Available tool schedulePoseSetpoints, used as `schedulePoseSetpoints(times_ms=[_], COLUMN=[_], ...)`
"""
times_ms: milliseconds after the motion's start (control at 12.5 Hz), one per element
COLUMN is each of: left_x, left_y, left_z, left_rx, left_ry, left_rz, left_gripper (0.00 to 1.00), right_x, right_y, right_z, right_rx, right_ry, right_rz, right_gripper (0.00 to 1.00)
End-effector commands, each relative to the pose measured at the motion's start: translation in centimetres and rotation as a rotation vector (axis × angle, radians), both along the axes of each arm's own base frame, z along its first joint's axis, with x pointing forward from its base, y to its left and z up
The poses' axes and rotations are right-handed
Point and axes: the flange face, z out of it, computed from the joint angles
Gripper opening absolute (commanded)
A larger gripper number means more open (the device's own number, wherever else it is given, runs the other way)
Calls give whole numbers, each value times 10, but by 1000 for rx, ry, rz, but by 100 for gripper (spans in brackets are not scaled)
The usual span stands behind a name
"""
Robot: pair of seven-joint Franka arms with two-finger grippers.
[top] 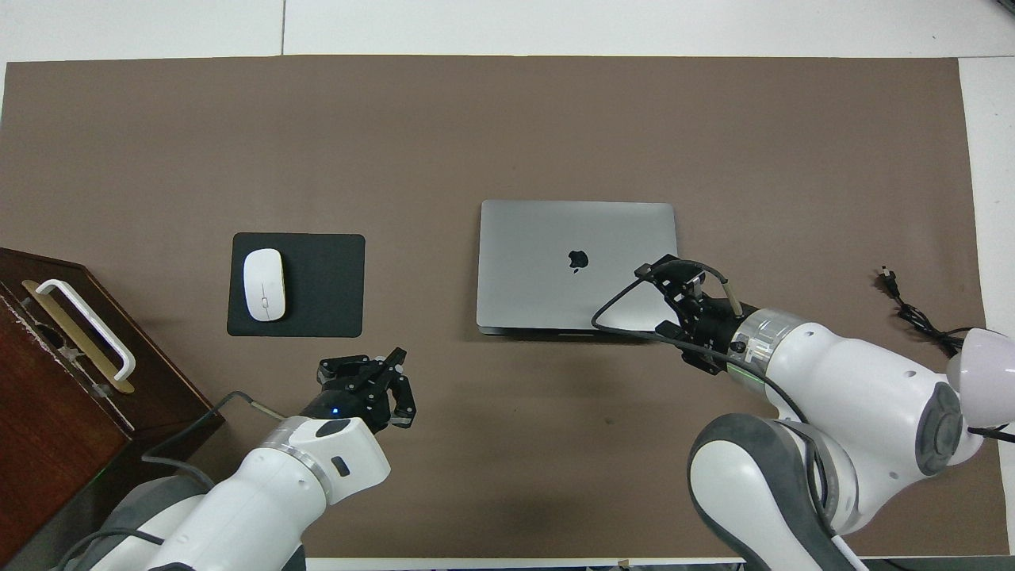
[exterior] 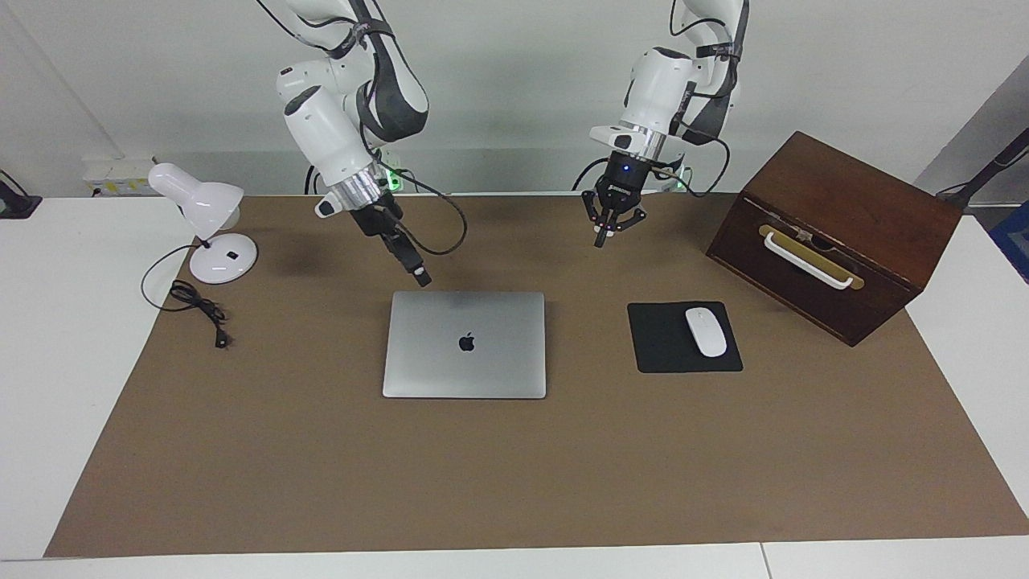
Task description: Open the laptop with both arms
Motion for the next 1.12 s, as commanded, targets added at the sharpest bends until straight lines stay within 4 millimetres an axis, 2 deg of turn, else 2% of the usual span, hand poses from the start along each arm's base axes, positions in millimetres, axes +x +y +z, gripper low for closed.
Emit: schedulePoseSetpoints(times_ms=[0, 80, 160, 399, 558, 718, 1037], left_x=[-6, -9, -11, -16, -4, 4, 14], left_y=[-23, -29, -33, -44, -56, -70, -80], left_z=[-53, -66, -75, -92, -96, -99, -112], left_rx=[-28, -42, -47, -30, -31, -33, -20], left_ry=[-42, -63, -71, -50, -49, -51, -42], left_rz=[-46, -57, -67, -92, -94, -103, -111], left_gripper=[0, 0, 0, 0, 0, 0, 0], right_x=[-12, -14, -19, -24, -27, -26, -25], right_y=[5, 5, 17, 30, 39, 40, 41], right_z=[-5, -11, -17, -38, -50, -56, -62], right_rx=[23, 18, 17, -1, -14, -23, -38], right_ry=[-13, -13, -20, -27, -29, -27, -23], right_rz=[-43, -55, -52, -77, -85, -91, -77], right_gripper=[100, 100, 100, 100, 100, 100, 100])
